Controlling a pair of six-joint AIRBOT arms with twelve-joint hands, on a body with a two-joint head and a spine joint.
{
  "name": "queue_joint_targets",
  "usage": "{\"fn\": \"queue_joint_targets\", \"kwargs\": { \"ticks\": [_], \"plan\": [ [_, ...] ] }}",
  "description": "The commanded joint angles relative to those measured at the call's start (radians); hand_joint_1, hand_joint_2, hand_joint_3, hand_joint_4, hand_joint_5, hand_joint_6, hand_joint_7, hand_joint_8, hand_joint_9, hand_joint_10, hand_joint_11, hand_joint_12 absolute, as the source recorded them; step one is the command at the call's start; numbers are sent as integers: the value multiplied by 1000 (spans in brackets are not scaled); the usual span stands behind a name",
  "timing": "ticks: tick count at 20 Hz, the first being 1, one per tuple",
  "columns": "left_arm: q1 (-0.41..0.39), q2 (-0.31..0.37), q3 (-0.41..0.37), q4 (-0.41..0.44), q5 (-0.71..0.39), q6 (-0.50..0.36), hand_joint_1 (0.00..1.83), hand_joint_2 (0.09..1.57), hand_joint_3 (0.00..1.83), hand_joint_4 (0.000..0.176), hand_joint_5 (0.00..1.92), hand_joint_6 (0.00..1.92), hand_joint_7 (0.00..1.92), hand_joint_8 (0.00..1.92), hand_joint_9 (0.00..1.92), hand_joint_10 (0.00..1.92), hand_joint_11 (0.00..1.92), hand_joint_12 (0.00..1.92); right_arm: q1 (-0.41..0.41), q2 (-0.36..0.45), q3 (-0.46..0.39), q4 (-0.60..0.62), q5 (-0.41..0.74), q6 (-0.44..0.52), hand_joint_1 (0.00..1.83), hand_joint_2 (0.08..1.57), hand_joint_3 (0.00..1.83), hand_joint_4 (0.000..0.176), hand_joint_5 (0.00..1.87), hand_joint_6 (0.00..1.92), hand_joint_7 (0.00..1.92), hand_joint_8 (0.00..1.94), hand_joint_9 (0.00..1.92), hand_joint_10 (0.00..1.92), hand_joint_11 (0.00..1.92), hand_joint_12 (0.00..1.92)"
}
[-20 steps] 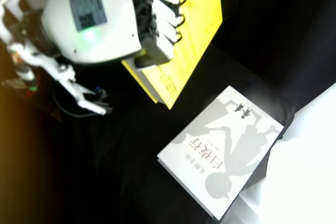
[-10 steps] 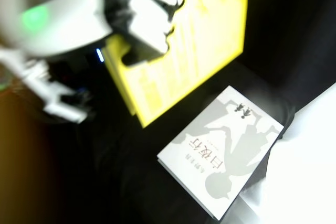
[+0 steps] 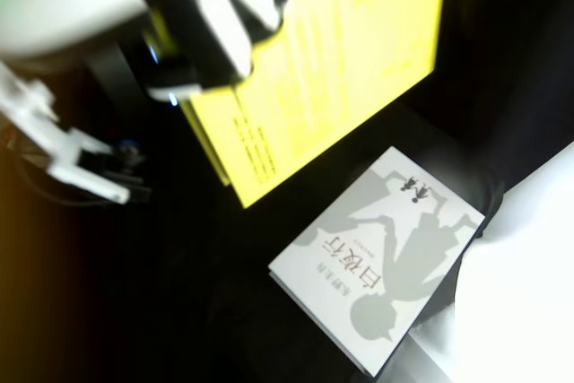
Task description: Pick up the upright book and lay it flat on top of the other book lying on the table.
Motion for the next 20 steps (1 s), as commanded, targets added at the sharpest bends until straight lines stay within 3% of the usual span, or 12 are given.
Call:
{"fn": "queue_joint_targets", "kwargs": {
  "ticks": [1, 4, 5, 6, 7, 8, 10, 12, 14, 17, 19, 20],
  "plan": [
    [-4, -3, -4, 4, -113, -5, 522, 1007, 3, 176, 0, 0, 0, 0, 0, 0, 0, 0, 23, 0, 8, 60, 46, 2, 1095, 1248, 4, 0, 733, 1369, 1347, 1941, 1424, 1921, 1363, 1921],
    [38, -14, -6, -14, -124, -18, 553, 993, 0, 176, 0, 0, 0, 0, 0, 0, 0, 0, 78, -3, 20, 60, -46, -83, 1099, 1242, 2, 0, 742, 1359, 1228, 1915, 1323, 1921, 1230, 1921],
    [52, -16, -6, -16, -132, -18, 570, 1001, 0, 176, 0, 0, 0, 0, 0, 0, 0, 0, 99, -3, 21, 60, -75, -114, 1095, 1248, 3, 0, 730, 1379, 1164, 1781, 1254, 1858, 1129, 1921],
    [57, -20, -7, -16, -135, -18, 578, 1005, 2, 176, 0, 0, 0, 0, 0, 0, 0, 0, 115, -4, 25, 60, -96, -134, 1174, 1254, 4, 0, 699, 1404, 837, 1530, 1151, 1726, 981, 1921],
    [57, -24, -6, -16, -135, -18, 591, 1006, 2, 176, 0, 0, 0, 0, 0, 0, 0, 0, 121, -7, 31, 60, -101, -138, 1187, 1258, 5, 0, 685, 1419, 767, 1474, 1105, 1671, 907, 1921],
    [57, -30, -3, -16, -137, -18, 604, 1004, 1, 176, 0, 0, 0, 0, 0, 0, 0, 0, 127, -12, 41, 60, -105, -142, 1203, 1252, 0, 0, 629, 1337, 859, 1443, 1089, 1587, 927, 1903],
    [57, -44, 10, -16, -141, -18, 602, 1011, 4, 176, 0, 0, 0, 0, 0, 0, 0, 0, 141, -19, 51, 60, -115, -178, 1229, 1198, 0, 0, 693, 1291, 984, 1170, 1006, 1298, 809, 1781],
    [57, -48, 15, -15, -141, -18, 595, 1007, 2, 176, 0, 0, 0, 0, 0, 0, 0, 0, 146, -31, 49, 60, -140, -234, 1226, 1208, 0, 0, 693, 1209, 949, 1287, 987, 1392, 788, 1888],
    [57, -49, 16, -11, -141, -18, 582, 1012, 4, 176, 0, 0, 0, 0, 0, 0, 0, 0, 145, -46, 49, 60, -157, -270, 1335, 1182, 0, 0, 692, 1197, 951, 1106, 878, 1463, 714, 1844],
    [56, -45, 17, -3, -143, -18, 571, 1018, 6, 176, 0, 0, 0, 0, 0, 0, 0, 0, 142, -75, 54, 46, -181, -290, 1370, 1153, 0, 0, 722, 1156, 1038, 1001, 859, 1370, 677, 1744],
    [54, -43, 17, 3, -144, -18, 562, 1014, 4, 176, 0, 0, 0, 0, 0, 0, 0, 0, 129, -93, 64, 40, -185, -290, 1273, 1159, 2, 0, 744, 1156, 1039, 1085, 962, 1410, 732, 1879],
    [54, -42, 18, 4, -144, -18, 552, 1018, 5, 176, 0, 0, 0, 0, 0, 0, 0, 0, 119, -107, 75, 40, -188, -290, 1352, 1153, 0, 0, 746, 1075, 1032, 968, 911, 1468, 727, 1897]
  ]
}}
